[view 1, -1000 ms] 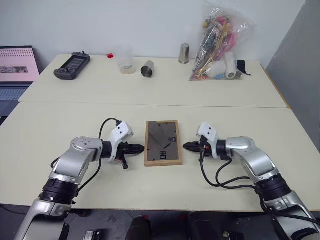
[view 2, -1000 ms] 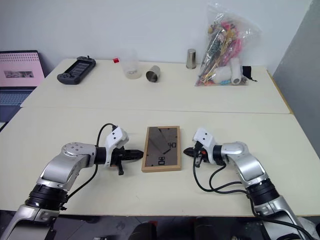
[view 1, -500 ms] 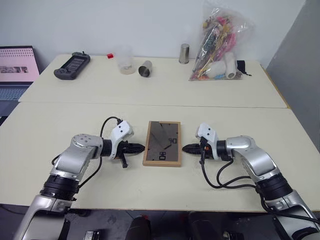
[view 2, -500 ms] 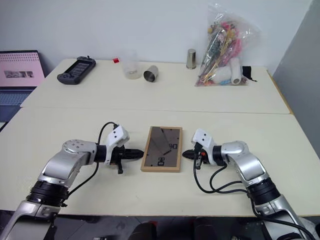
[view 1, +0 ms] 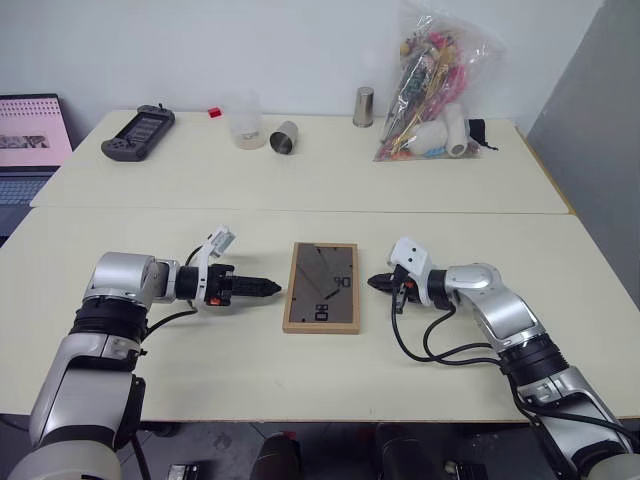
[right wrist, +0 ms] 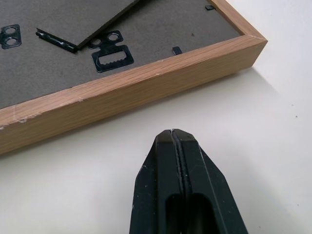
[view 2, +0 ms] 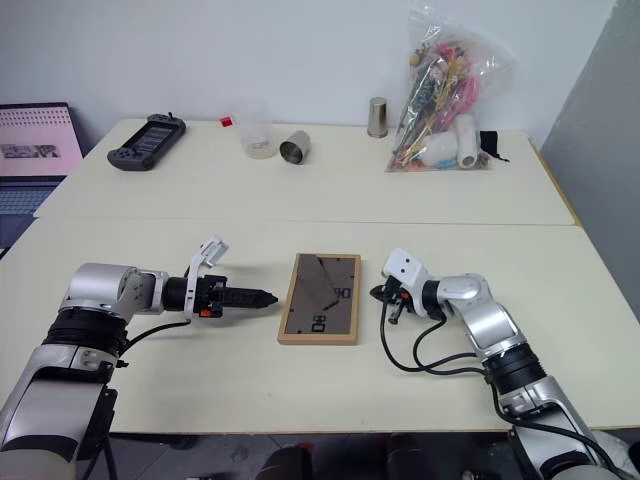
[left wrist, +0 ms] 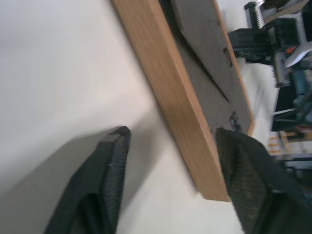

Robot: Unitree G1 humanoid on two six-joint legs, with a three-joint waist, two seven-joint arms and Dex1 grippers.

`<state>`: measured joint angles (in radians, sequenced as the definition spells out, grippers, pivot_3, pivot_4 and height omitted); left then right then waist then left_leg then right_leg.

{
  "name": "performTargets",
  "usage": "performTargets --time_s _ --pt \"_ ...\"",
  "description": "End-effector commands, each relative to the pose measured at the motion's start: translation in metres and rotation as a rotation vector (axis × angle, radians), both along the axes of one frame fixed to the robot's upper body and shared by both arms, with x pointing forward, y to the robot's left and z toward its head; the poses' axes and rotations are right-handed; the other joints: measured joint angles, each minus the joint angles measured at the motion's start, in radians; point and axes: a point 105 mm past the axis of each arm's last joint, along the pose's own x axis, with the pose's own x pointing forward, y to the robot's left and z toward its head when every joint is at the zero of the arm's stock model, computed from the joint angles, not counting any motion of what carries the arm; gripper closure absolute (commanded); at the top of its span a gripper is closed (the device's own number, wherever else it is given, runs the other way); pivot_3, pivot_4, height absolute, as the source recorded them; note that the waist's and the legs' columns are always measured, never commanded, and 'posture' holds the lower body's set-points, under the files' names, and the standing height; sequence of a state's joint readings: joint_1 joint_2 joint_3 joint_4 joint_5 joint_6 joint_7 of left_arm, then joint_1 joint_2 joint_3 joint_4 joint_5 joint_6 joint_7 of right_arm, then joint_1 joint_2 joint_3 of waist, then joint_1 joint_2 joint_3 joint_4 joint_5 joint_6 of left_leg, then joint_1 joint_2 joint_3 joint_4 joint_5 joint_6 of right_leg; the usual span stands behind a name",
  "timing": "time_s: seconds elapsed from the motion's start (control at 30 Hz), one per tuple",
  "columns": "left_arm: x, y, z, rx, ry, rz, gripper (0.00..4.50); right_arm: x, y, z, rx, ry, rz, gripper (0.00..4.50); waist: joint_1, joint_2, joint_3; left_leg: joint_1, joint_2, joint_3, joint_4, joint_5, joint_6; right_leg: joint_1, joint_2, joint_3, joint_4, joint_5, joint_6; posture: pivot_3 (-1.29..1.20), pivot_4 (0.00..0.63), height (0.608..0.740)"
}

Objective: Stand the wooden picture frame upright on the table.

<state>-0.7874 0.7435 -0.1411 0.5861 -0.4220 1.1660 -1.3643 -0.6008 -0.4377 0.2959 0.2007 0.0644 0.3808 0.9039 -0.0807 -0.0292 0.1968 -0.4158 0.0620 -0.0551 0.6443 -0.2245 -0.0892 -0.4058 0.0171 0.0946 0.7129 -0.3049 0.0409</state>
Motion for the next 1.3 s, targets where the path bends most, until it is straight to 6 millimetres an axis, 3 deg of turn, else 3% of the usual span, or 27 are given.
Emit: performTargets --time_s 0.03,0.13,0.37,0.57,0.7,0.97,1.3 --pt "-0.01 -0.009 0.001 -0.036 0.081 -0.038 0.64 0.001 0.001 0.013 0.017 -0.038 0.002 4.5 0.0 0.0 0.0 0.0 0.0 0.0 0.0 0.0 0.0 0.0 0.0 0.0 0.0 0.0 0.0 0.0 0.15 0.74" --pt "-0.01 -0.015 0.002 -0.047 0.083 -0.054 0.03 0.0 0.002 0.013 0.019 -0.037 0.009 4.5 0.0 0.0 0.0 0.0 0.0 0.0 0.0 0.0 0.0 0.0 0.0 0.0 0.0 0.0 0.0 0.0 0.15 0.74" --pt "-0.007 -0.03 -0.011 -0.039 0.066 -0.053 0.03 -0.009 0.021 0.014 0.05 -0.018 0.053 4.5 0.003 0.001 0.0 0.0 0.0 0.0 0.0 0.0 0.0 0.0 -0.001 0.0 0.0 0.0 0.0 0.0 0.15 0.74" --pt "-0.009 -0.046 -0.008 -0.093 0.067 -0.077 0.03 -0.013 0.049 0.017 0.092 -0.014 0.082 4.5 0.012 0.001 -0.001 0.0 -0.001 0.0 0.001 0.0 0.0 0.001 -0.001 0.0 0.0 0.0 0.0 0.0 0.15 0.74" --pt "-0.012 -0.052 -0.005 -0.113 0.058 -0.094 0.03 -0.013 0.056 0.019 0.102 -0.014 0.088 4.5 0.019 0.001 -0.001 0.0 -0.001 0.0 0.001 0.0 0.0 0.001 -0.001 0.0 0.0 0.0 0.0 0.0 0.15 0.74" --pt "-0.023 -0.052 0.006 -0.15 0.006 -0.133 0.03 -0.007 0.044 0.014 0.093 -0.003 0.046 4.5 0.021 0.001 -0.001 0.0 -0.001 0.0 0.0 0.0 0.0 0.001 -0.001 0.0 0.0 0.0 0.0 0.0 0.15 0.74" --pt "-0.027 -0.037 0.009 -0.127 -0.003 -0.097 0.03 0.001 0.026 0.008 0.072 -0.002 -0.024 4.5 0.019 0.001 -0.001 0.0 -0.001 0.0 0.0 0.0 0.0 0.0 -0.001 0.0 0.0 0.0 0.0 0.0 0.15 0.74"
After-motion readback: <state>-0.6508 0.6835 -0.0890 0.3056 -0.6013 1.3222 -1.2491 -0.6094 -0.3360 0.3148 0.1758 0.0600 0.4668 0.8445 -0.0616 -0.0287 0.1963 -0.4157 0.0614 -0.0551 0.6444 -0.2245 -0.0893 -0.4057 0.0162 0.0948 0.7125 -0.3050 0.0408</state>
